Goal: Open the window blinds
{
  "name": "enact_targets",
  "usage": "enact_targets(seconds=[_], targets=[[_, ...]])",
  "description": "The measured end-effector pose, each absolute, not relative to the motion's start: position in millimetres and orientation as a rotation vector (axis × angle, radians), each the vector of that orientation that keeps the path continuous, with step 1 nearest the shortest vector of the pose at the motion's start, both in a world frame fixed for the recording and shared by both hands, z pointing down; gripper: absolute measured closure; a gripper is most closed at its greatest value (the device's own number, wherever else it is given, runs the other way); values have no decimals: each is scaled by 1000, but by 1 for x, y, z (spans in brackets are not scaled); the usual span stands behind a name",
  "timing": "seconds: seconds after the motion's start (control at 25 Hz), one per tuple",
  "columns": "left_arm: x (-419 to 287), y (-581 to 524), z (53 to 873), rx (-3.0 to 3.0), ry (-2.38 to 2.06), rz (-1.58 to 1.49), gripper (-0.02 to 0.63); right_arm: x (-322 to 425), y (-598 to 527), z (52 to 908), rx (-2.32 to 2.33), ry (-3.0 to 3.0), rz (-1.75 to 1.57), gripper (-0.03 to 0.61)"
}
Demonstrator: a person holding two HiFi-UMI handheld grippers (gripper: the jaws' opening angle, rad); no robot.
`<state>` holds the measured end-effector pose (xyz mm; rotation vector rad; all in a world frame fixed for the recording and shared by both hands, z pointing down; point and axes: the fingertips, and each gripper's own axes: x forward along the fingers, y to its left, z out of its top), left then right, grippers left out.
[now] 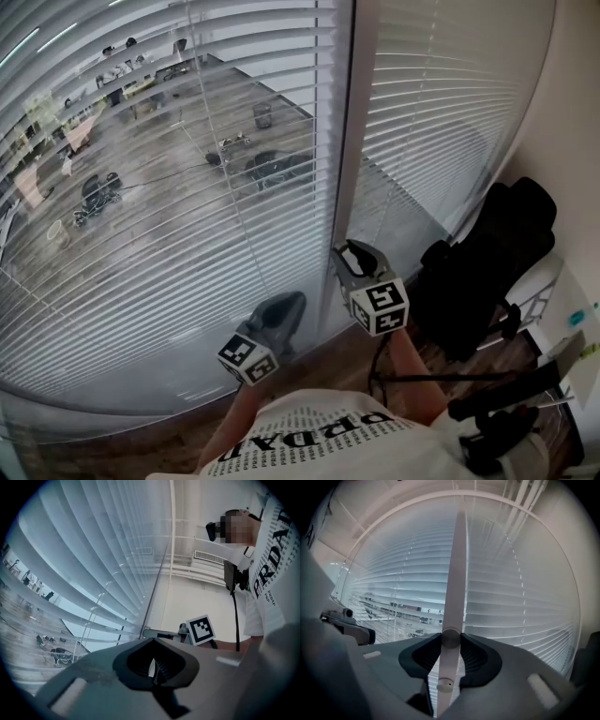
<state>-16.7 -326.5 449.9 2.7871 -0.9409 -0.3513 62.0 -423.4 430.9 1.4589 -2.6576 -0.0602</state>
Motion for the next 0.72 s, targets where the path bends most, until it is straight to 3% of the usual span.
enact_targets(seconds=[0.72], targets=[[-20,-328,444,2768,-946,-360,621,60,-424,429,1468,-2660,-38,453]])
